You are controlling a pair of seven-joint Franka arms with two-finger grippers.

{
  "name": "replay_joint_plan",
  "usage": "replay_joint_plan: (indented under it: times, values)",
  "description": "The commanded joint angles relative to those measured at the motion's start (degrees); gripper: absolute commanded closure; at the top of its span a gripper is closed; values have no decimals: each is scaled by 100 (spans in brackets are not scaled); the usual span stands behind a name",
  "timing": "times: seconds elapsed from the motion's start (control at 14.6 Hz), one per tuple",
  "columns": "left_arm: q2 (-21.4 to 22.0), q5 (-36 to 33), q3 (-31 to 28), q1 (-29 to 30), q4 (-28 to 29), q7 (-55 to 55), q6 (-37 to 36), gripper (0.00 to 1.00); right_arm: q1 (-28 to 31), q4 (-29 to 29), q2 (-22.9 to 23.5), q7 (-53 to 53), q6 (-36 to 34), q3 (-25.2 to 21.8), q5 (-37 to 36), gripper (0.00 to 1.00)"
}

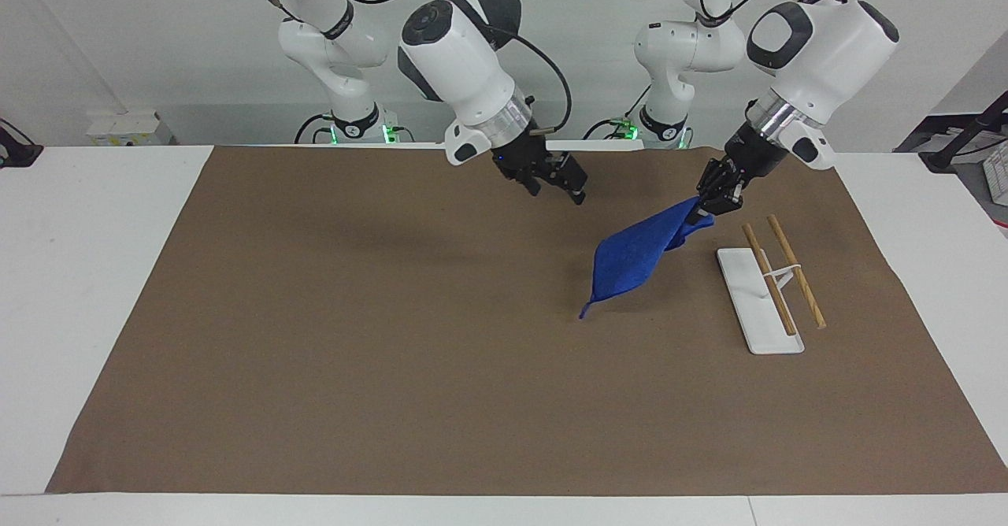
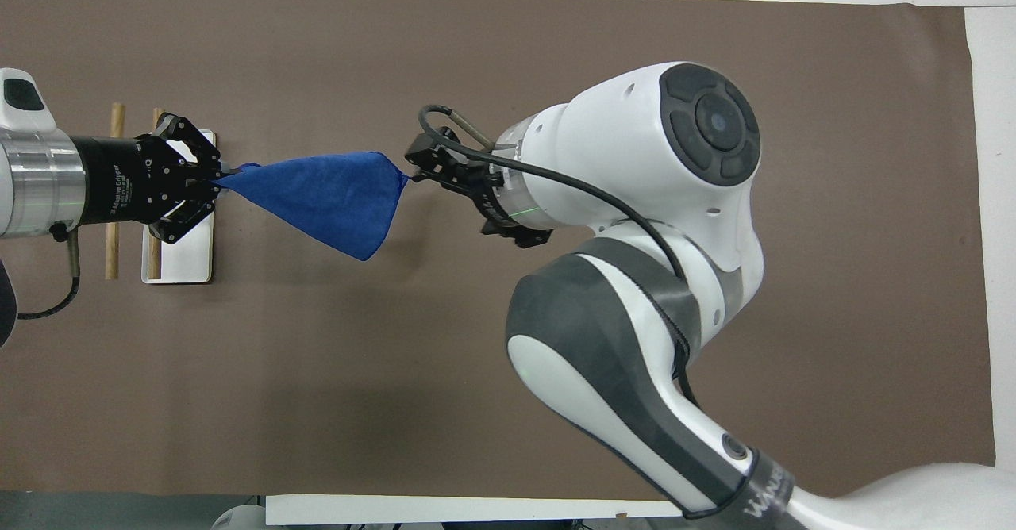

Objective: Right arm passes towel to left arm to hang
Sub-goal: 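Open the right gripper and withdraw it from the towel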

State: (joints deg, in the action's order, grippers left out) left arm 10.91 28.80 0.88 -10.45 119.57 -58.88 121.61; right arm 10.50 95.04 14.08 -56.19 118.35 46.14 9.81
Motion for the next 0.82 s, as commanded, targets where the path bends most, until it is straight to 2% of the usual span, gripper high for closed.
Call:
replay_joint_plan:
  times: [0.0,0.14,0.27,0.48,0.61,0.75]
  values:
    - [-27,12,9,166,-48,1540,-111,100,417,84,-317,1273,-802,-165,-592,0]
    - [-36,-145,-17,262,-92,2798,-190,100,506,76,-466,1863,-1269,-568,-795,0]
    - [-97,-295,-9,508,-266,3162,-523,98,506,41,-590,2408,-1673,-1060,-1015,0]
    - [-413,-541,-9,517,-794,3269,-577,100,506,-4,-914,3330,-2148,-1825,-1051,0]
    - [-405,-542,-17,526,-769,3190,-542,100,445,-91,-1020,4147,-2596,-2492,-1051,0]
    - [-361,-542,-17,674,-707,2692,-568,100,340,-144,-1117,5227,-2712,-3204,-1033,0]
